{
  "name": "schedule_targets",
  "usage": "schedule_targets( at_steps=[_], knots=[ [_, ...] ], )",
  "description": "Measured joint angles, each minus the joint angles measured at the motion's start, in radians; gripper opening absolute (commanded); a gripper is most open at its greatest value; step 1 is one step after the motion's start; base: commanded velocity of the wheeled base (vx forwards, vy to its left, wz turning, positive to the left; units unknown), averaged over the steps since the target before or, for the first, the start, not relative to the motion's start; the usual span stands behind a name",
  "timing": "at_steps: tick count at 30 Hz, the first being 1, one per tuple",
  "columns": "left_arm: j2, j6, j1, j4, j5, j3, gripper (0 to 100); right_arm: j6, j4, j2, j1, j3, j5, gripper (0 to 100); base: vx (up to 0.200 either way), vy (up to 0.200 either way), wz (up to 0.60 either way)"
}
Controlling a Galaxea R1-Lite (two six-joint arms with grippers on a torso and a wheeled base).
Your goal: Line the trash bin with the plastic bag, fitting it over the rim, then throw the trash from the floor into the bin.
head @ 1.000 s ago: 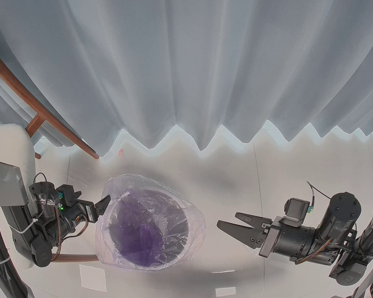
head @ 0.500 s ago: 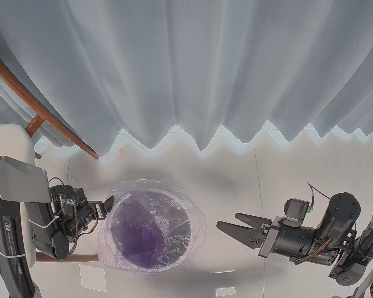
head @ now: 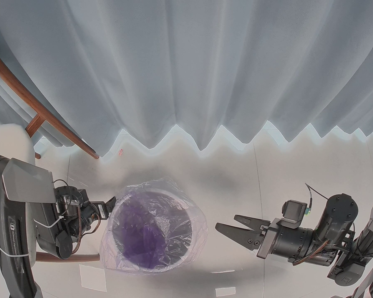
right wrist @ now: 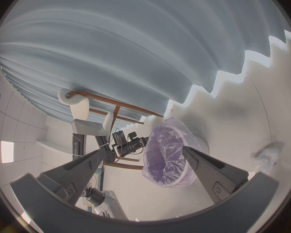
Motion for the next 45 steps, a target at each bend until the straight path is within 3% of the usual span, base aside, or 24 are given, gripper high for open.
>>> schedule_targets(
  at_steps=[10,16,20,25,28,35,45],
  knots=[
    [-0.254,-0.018,-0.031,0.0,-0.013,0.044,100,0.002,0.0,0.015,0.001,-0.006,-0.002,100,0.0,0.0,0.0],
    [-0.495,-0.019,-0.138,0.003,-0.098,0.076,100,-0.017,-0.001,0.04,0.002,-0.004,-0.021,100,0.0,0.0,0.0],
    [-0.658,-0.018,-0.211,0.053,-0.203,0.055,100,-0.125,-0.001,0.097,-0.004,-0.021,-0.082,100,0.0,0.0,0.0],
    [-0.794,-0.017,-0.251,0.178,-0.274,-0.02,100,-0.314,0.0,0.229,-0.009,-0.102,-0.165,100,0.0,0.0,0.0],
    [-0.844,-0.012,-0.238,0.226,-0.295,-0.055,100,-0.372,0.0,0.304,-0.011,-0.175,-0.195,100,0.0,0.0,0.0],
    [-0.901,0.038,-0.16,0.259,-0.314,-0.081,100,-0.41,0.0,0.43,-0.016,-0.361,-0.216,100,0.0,0.0,0.0],
    [-0.903,0.133,-0.112,0.262,-0.32,-0.07,100,-0.413,0.001,0.547,-0.021,-0.47,-0.175,100,0.0,0.0,0.0]
  ],
)
